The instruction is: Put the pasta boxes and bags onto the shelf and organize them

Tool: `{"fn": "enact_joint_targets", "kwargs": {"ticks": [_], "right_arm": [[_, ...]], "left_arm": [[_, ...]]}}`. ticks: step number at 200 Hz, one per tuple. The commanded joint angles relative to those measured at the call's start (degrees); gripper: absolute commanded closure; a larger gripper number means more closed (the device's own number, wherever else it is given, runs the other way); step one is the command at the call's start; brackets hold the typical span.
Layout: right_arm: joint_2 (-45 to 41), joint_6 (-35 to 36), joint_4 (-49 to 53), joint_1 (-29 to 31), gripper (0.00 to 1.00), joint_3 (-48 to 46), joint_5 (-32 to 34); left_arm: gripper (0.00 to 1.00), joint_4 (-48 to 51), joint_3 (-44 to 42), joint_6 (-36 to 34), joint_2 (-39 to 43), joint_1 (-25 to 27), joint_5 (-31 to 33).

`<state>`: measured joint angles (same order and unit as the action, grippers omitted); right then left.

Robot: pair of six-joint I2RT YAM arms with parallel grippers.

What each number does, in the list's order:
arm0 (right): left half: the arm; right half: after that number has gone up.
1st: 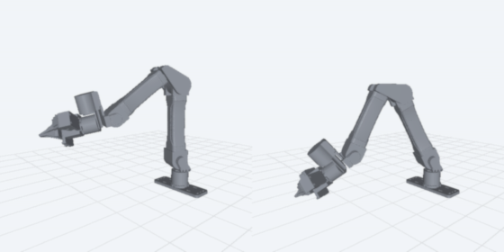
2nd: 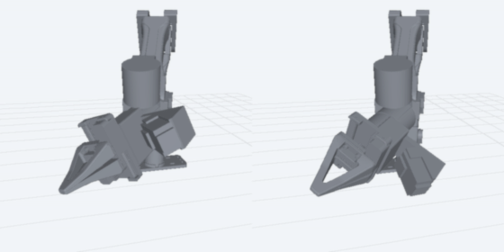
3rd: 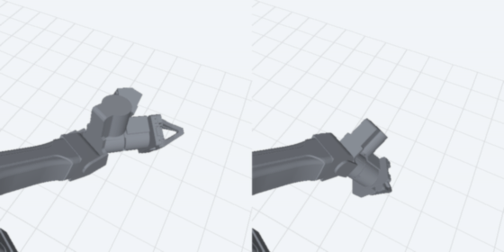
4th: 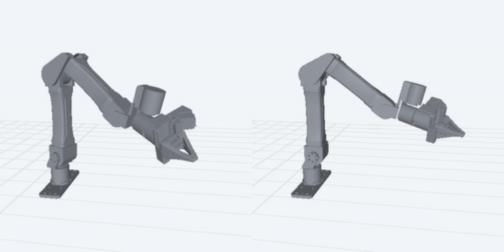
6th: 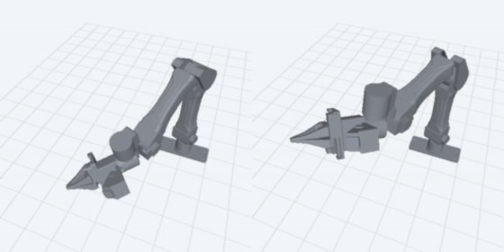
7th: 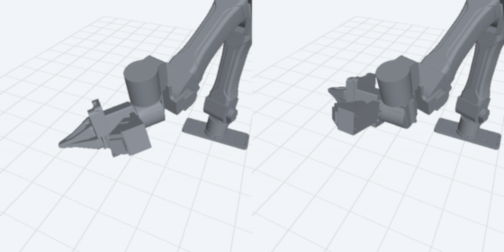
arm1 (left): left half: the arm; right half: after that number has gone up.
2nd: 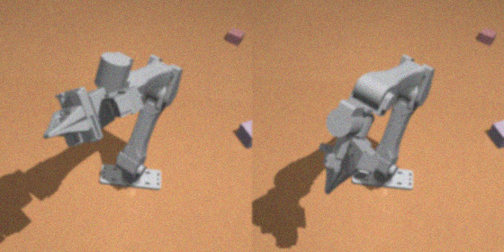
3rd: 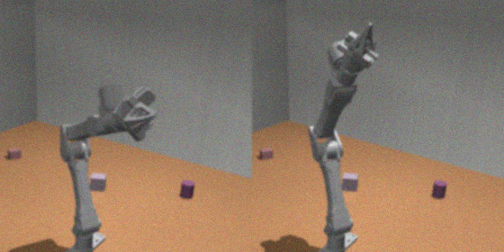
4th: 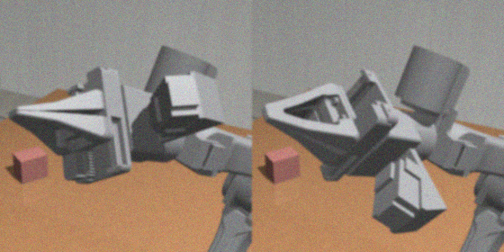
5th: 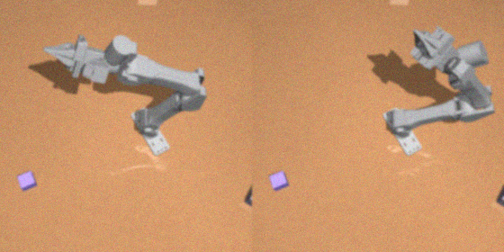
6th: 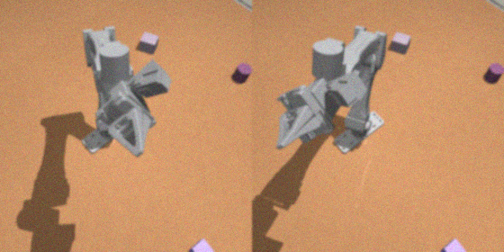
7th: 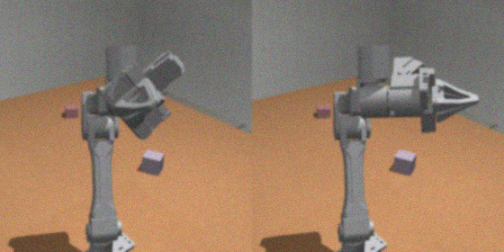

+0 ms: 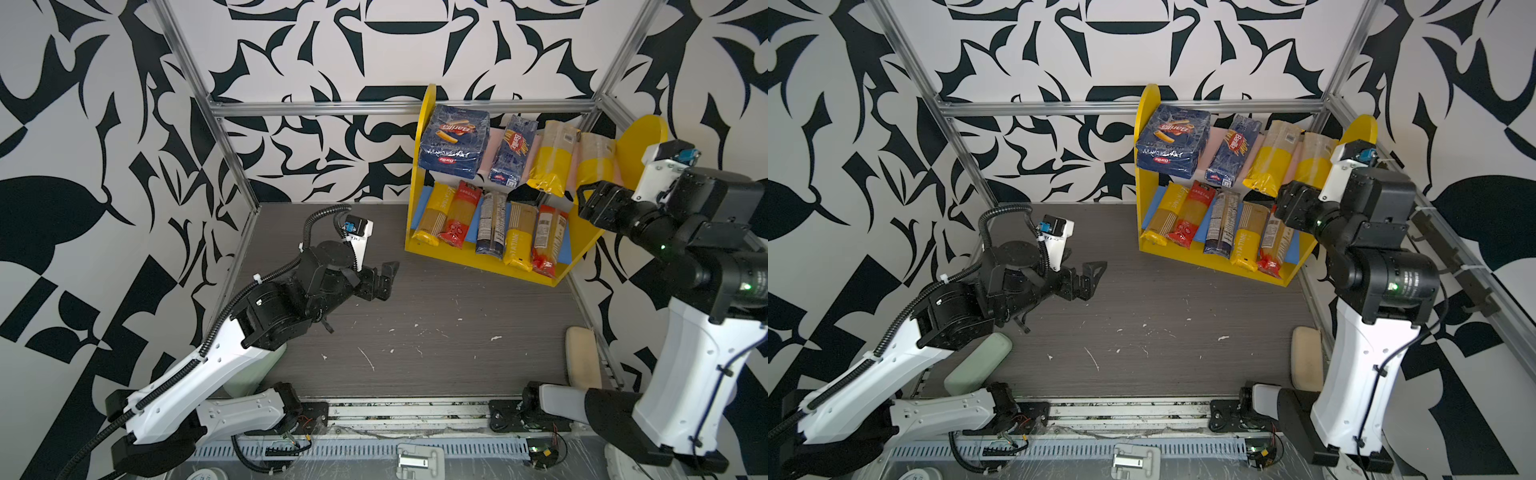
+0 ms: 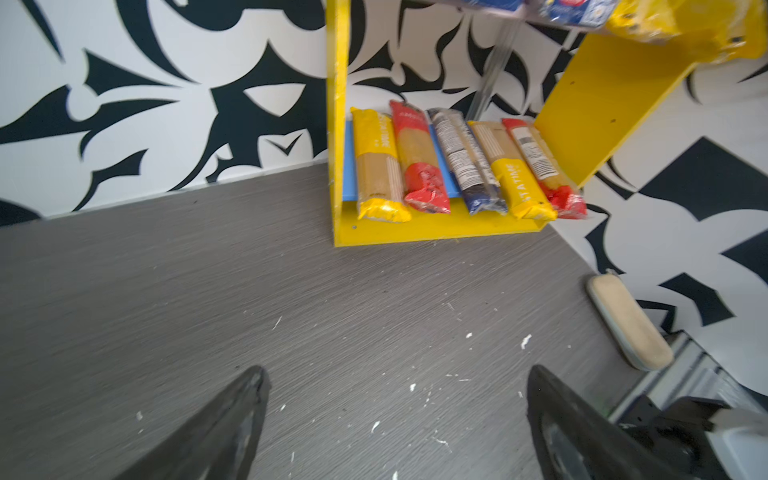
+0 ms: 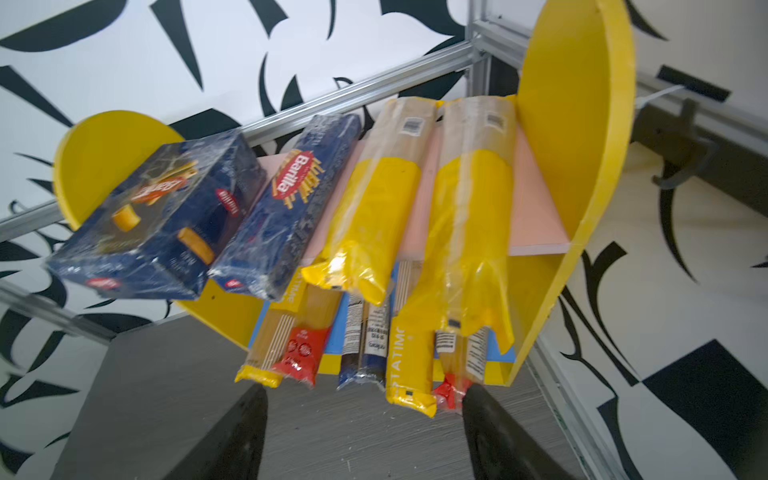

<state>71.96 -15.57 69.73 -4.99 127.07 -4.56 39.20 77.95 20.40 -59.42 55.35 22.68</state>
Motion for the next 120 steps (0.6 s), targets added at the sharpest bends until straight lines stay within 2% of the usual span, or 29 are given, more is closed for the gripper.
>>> {"fn": "enact_joint_targets", "kwargs": {"ticks": [1, 15, 31, 59, 90, 114, 120], "right_arm": [[-0.8, -1.8, -0.6, 2.5, 0.10, -1.8, -3.1], [-1.6, -2.8, -1.7, 4.9, 0.07, -4.7, -4.2], [-2.7, -3.6, -3.5, 9.8, 0.01, -9.5, -1.8], [-2.6, -4.0, -6.0, 24.0, 0.01, -16.3, 10.3], [0.7, -4.9, -8.2, 38.7, 0.01, -19.5, 23.5], [2.6, -6.5, -11.2, 41.8, 0.01, -23.5, 24.5], [2.5, -7.0, -12.5, 41.8, 0.04, -25.4, 23.8]], "left_arm": [[0.01, -0.1, -2.1, 2.2, 2.4, -1.8, -1.3], [0.01, 0.1, -3.3, 2.8, 3.3, -2.6, -1.4], [0.01, 0.5, -4.5, 3.5, 4.1, -3.6, -1.5], [0.01, 1.5, -6.4, 4.7, 5.2, -6.3, -2.8], [0.01, 2.1, -8.5, 5.6, 7.0, -8.8, -3.6], [0.01, 2.6, -9.8, 6.1, 8.3, -10.5, -4.0], [0.01, 2.7, -10.0, 6.1, 8.6, -11.0, -4.1]]}}
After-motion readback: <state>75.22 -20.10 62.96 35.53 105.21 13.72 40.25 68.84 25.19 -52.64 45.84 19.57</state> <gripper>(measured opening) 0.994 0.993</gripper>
